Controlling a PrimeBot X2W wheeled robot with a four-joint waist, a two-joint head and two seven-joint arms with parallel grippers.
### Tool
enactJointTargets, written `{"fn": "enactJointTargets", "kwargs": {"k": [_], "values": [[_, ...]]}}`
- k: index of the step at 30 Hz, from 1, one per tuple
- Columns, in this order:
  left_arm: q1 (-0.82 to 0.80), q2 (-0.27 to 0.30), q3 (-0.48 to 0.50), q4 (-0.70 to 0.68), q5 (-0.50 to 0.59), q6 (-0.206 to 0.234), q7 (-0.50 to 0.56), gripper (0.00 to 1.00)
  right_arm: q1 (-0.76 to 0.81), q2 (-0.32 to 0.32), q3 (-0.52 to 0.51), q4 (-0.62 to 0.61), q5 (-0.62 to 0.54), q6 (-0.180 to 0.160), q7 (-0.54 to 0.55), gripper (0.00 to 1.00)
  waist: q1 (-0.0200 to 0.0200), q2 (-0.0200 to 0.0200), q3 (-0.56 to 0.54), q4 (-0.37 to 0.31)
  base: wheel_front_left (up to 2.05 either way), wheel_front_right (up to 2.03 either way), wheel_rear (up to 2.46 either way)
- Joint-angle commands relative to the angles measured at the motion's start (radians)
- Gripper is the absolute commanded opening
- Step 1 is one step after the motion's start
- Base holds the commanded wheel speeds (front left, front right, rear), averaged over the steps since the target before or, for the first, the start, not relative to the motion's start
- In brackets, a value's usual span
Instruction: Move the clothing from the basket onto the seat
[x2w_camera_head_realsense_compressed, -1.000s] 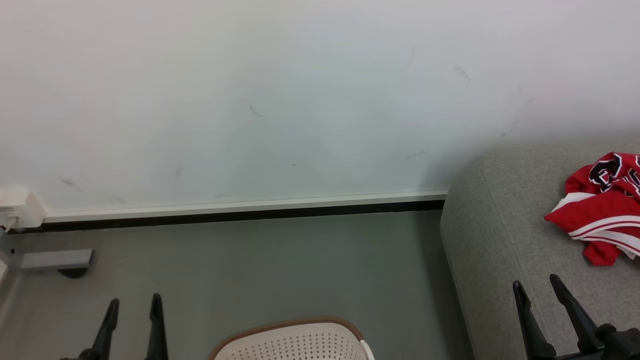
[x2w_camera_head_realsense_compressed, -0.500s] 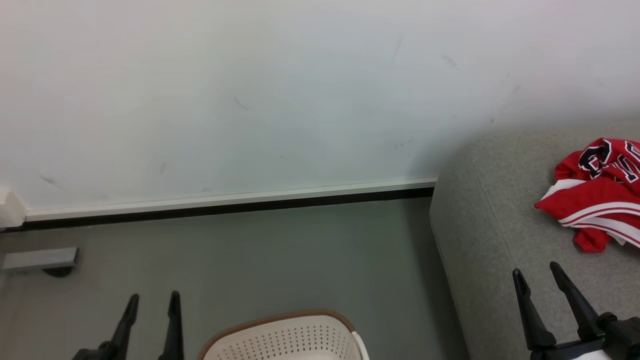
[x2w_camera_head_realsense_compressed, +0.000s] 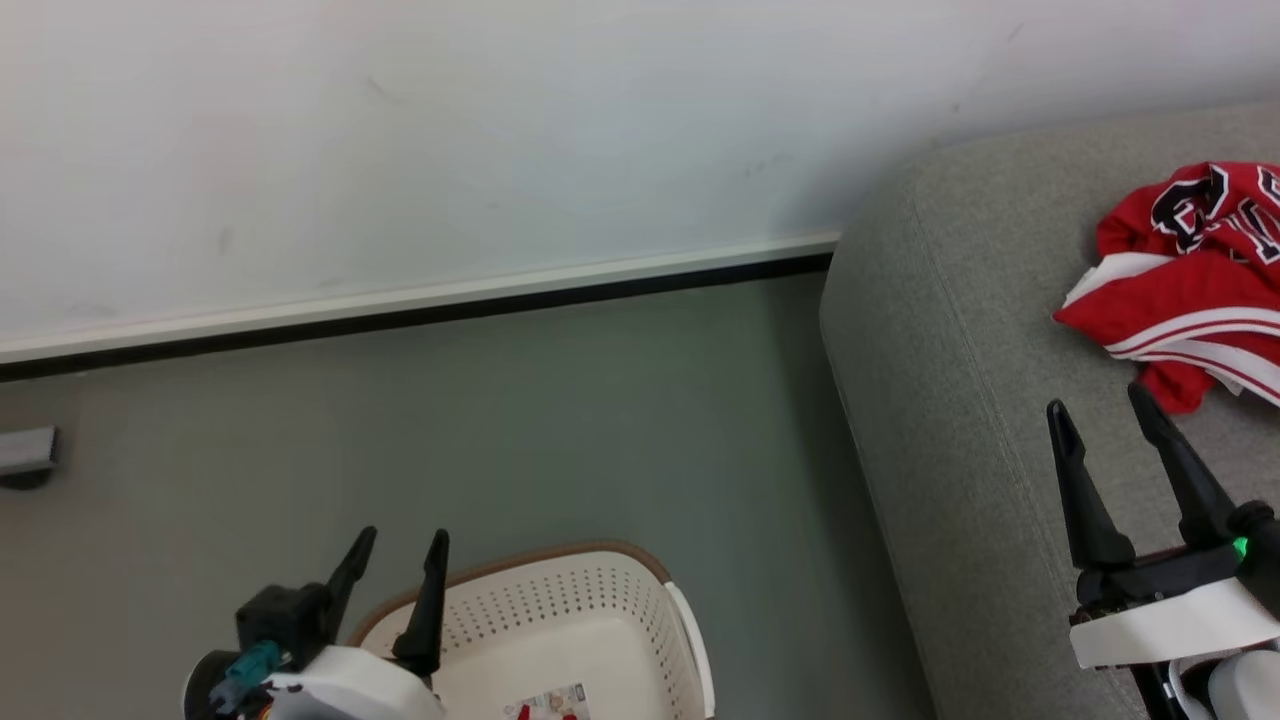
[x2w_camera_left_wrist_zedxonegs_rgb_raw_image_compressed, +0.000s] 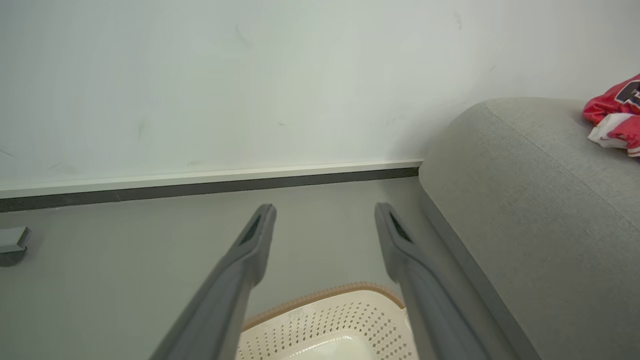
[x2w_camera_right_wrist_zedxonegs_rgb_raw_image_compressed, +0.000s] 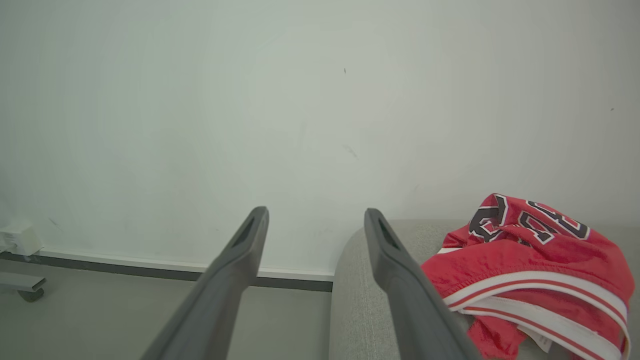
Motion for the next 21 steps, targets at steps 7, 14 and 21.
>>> {"fn": "enactJointTargets", "kwargs": {"k": [7,14,21], "values": [[-0.131,0.044,-0.067,0.172,-0.046,-0.006,0.045,1.00,-0.091,0.021,-0.018,-0.056,-0.003,-0.002,0.000,1.00,-0.0001,0.0000,0.156,-0.077,0.00,0.00,0.00],[-0.247,0.083,-0.164,0.346,-0.097,-0.006,0.140,1.00,-0.155,0.037,-0.039,-0.105,-0.009,-0.002,0.000,1.00,-0.0001,0.0000,0.280,-0.117,0.00,0.00,0.00],[-0.351,0.104,-0.262,0.508,-0.143,-0.005,0.194,1.00,-0.217,0.057,-0.058,-0.141,-0.018,-0.002,0.000,1.00,-0.0001,0.0000,0.392,-0.157,0.00,0.00,0.00]]}}
